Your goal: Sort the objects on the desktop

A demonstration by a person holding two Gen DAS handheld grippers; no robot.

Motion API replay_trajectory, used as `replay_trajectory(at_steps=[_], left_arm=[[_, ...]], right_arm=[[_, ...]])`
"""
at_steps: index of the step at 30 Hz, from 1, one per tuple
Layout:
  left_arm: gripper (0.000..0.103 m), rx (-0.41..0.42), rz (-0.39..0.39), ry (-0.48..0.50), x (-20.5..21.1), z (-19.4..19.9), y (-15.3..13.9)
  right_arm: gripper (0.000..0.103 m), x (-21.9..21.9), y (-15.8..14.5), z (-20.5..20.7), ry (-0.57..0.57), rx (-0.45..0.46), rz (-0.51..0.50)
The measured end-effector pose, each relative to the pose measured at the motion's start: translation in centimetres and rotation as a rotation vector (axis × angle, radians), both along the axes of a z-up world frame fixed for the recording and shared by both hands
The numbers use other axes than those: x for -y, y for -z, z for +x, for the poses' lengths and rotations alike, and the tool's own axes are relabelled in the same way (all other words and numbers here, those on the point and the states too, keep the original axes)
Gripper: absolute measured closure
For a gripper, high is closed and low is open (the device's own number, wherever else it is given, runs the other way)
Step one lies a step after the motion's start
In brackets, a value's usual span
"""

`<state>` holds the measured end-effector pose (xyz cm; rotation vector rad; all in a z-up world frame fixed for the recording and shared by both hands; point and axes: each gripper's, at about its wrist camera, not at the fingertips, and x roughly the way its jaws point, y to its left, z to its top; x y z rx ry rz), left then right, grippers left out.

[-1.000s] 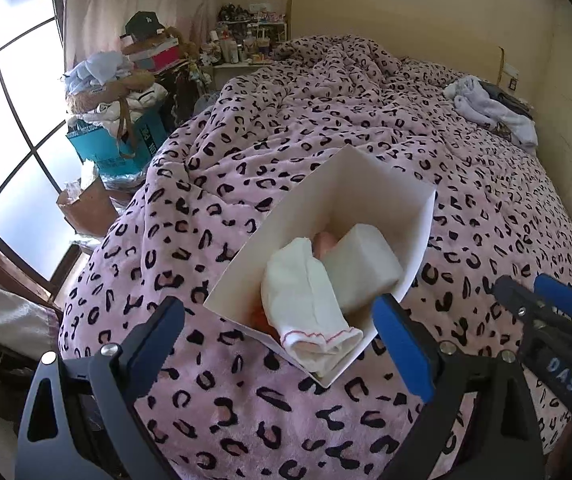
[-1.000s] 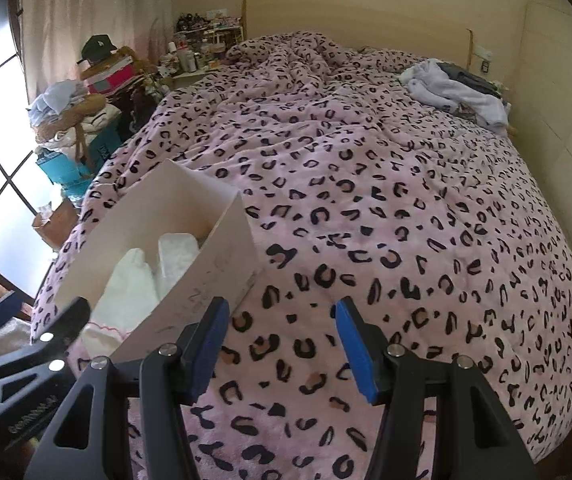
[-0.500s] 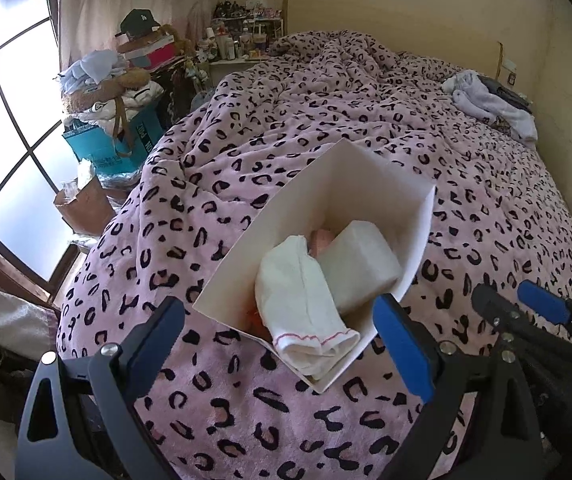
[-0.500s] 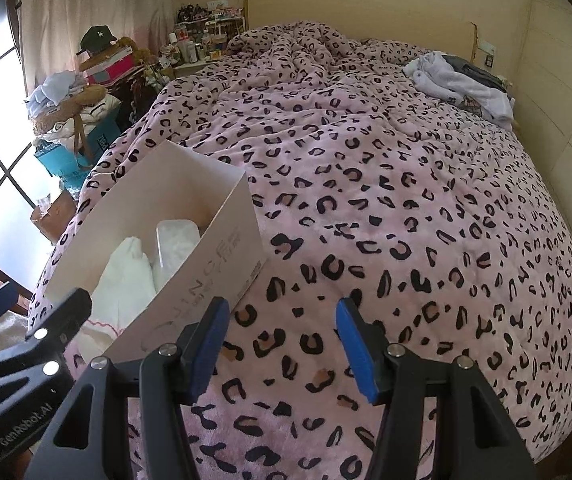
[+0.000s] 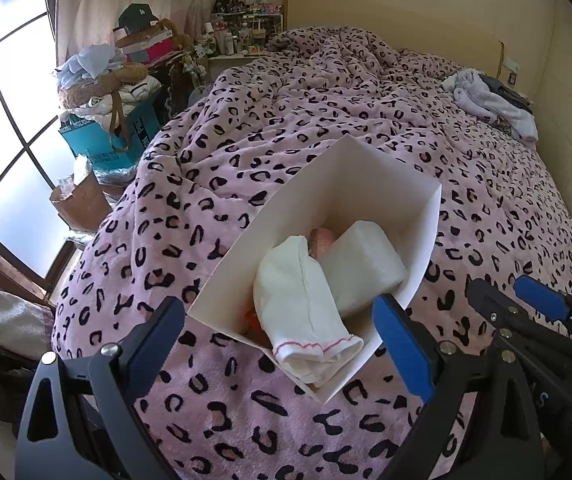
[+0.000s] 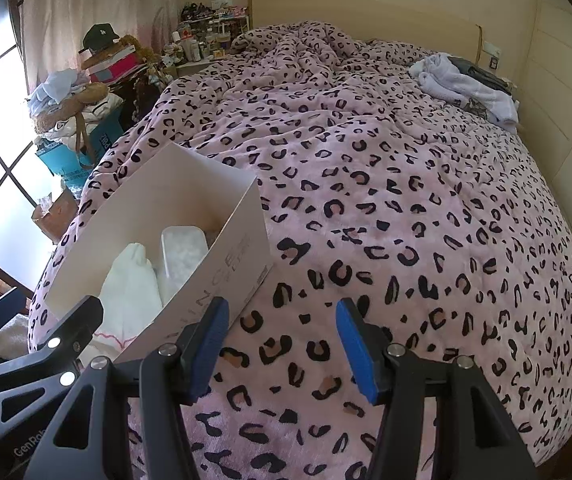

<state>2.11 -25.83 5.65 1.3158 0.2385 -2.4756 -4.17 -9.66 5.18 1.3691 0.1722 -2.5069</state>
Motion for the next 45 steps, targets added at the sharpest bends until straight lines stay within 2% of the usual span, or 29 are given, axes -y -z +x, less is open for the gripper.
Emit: replay_trajectory(at_steps=[11,20,40,45], left_arm=[[0.007,0.003,-0.011,-0.013,0.11,-0.02,0.21],[0.007,0.011,0.026,0.0,0.29,-0.3,0.47],[0.007,0.017,0.006,0.0,-0.26,-0.29,0.45],[0.007,0.014,-0.022,0.0,-0.54,-0.27,0.4]], right_arm=[[0.046,-0.14,0.32,-0.26,-0.012,0.004,0.004],[0.046,-0.21,0.3,-0.24,-0.006,0.001,0.004],[0.046,-0.45,0.53,-0.1,0.003,0.004,0.009],[0.046,-0.5,0.57,-0.1,0.004,0.004,0.013]])
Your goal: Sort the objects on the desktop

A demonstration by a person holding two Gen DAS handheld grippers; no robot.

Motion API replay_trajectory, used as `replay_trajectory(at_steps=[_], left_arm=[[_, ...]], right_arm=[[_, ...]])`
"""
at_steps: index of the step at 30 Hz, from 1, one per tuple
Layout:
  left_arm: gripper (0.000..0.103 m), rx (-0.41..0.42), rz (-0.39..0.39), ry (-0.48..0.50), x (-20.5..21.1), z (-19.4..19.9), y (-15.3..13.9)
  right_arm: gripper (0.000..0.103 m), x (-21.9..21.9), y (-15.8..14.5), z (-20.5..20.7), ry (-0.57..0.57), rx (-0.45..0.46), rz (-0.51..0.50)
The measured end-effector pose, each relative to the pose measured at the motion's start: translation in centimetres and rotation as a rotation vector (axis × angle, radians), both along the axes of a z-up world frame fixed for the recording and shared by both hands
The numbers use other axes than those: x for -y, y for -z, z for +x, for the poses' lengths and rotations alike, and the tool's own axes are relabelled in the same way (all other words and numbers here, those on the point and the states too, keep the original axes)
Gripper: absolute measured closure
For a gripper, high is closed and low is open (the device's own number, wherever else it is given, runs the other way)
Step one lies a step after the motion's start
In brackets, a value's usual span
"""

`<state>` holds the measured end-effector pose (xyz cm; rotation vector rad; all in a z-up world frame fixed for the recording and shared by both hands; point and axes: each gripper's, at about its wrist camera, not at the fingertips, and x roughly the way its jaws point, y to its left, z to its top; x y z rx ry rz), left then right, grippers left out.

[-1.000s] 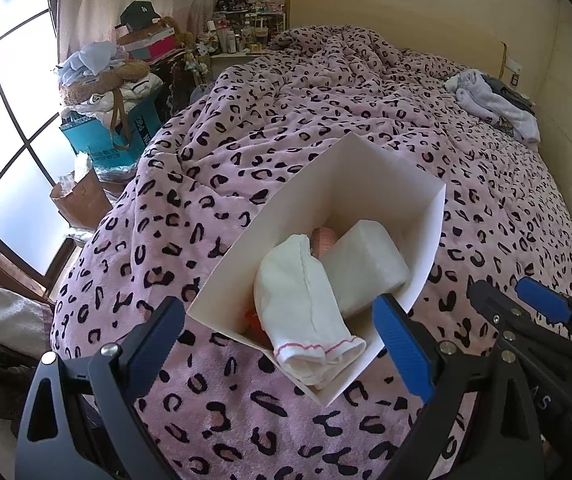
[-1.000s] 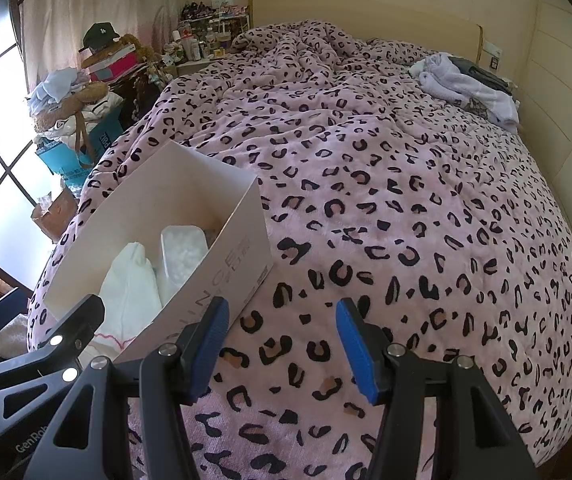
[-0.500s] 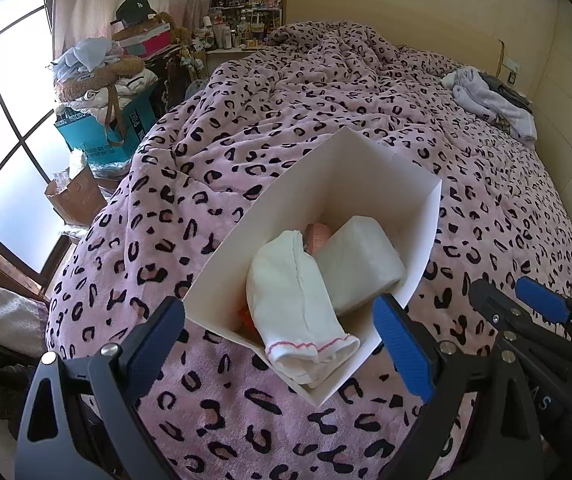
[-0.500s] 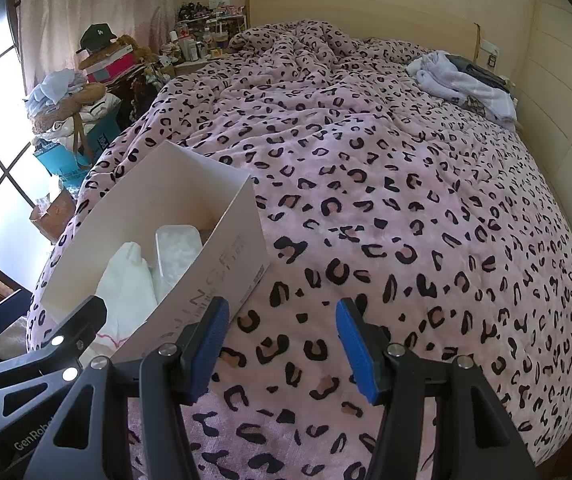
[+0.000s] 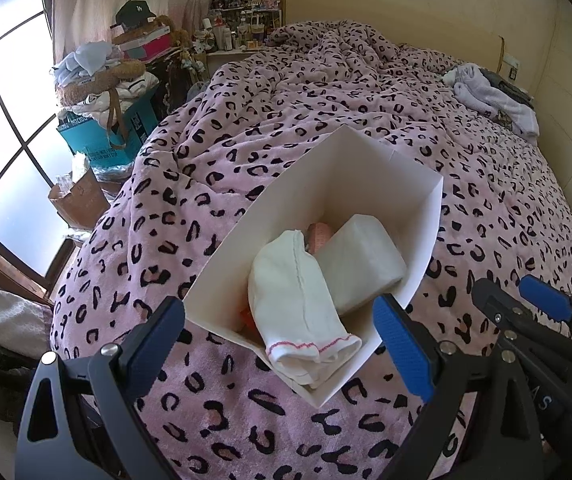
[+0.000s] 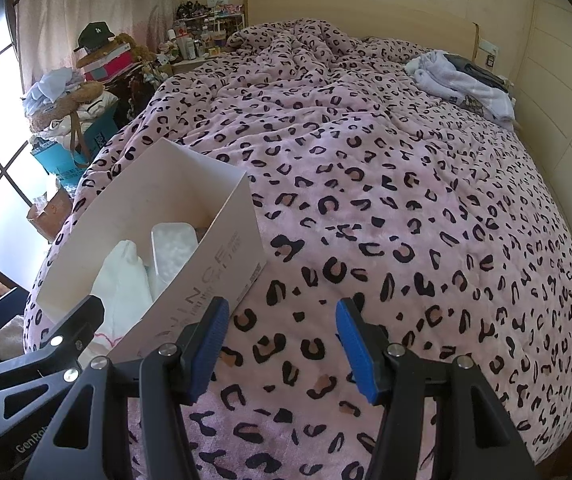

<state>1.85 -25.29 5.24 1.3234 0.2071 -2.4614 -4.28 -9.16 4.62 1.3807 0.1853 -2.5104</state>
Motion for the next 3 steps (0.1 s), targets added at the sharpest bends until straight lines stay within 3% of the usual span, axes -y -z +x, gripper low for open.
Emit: replay_trajectory(at_steps=[3], left_arm=[[0.007,-0.005,-0.012,-0.003,-0.05,0.04,-0.1]], right_arm=[[0.046,-0.04,0.09,-0.08,-0.001,-0.001,0.0]])
